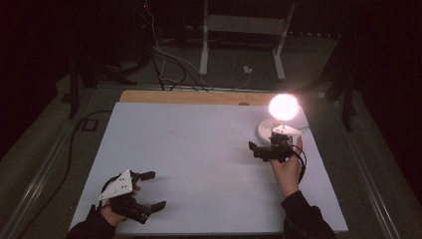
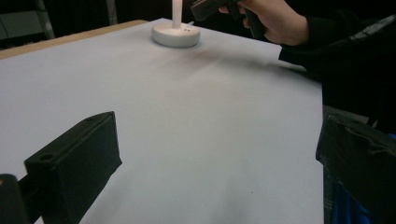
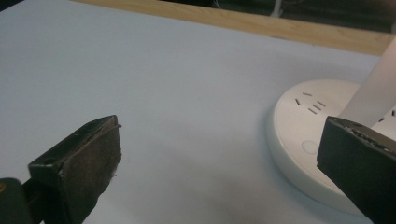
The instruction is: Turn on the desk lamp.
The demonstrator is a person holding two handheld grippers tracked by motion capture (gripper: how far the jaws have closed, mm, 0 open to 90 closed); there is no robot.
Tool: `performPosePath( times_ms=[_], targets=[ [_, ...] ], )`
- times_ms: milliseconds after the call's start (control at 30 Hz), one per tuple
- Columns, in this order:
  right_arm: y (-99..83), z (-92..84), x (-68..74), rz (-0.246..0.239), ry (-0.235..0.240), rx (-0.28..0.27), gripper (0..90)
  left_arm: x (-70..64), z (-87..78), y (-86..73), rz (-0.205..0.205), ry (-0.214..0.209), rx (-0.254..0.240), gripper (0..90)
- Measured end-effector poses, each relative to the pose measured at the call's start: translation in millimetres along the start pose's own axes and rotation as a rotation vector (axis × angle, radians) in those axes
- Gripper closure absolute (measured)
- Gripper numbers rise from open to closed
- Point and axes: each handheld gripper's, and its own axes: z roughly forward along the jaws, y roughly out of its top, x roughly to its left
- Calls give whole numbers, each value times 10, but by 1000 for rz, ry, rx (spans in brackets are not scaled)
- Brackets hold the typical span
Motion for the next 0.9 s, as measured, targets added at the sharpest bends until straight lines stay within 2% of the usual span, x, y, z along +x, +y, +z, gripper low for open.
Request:
performPosePath(
  times_ms=[67,100,133,167,300,467,667,900],
  targets=[
    [-18,-49,26,0,13,-17,0,2,-2,-1,0,1,-3,3],
    [-34,-91,47,8,37,-25,0,2,-4,0,0,0,-3,3],
    [-34,-91,47,8,37,-25,0,-1,-4,1,2,0,-3,3],
    [-44,-107,59,7,57,-22,0,-3,-5,1,2,0,-4,3],
    [-116,-203,146,-17,64,-18,0,-3,-7,7,4,-1,-10,3],
    [-180,-299,182,-16,87,-17,0,0,-5,5,-3,-2,-10,3],
    [-280,-440,205,-40,101,-25,0,1,-7,4,-6,-5,-10,3],
    [-479,-595,219,-44,157,-1,0,3,-6,7,-6,-6,-12,3]
  ],
)
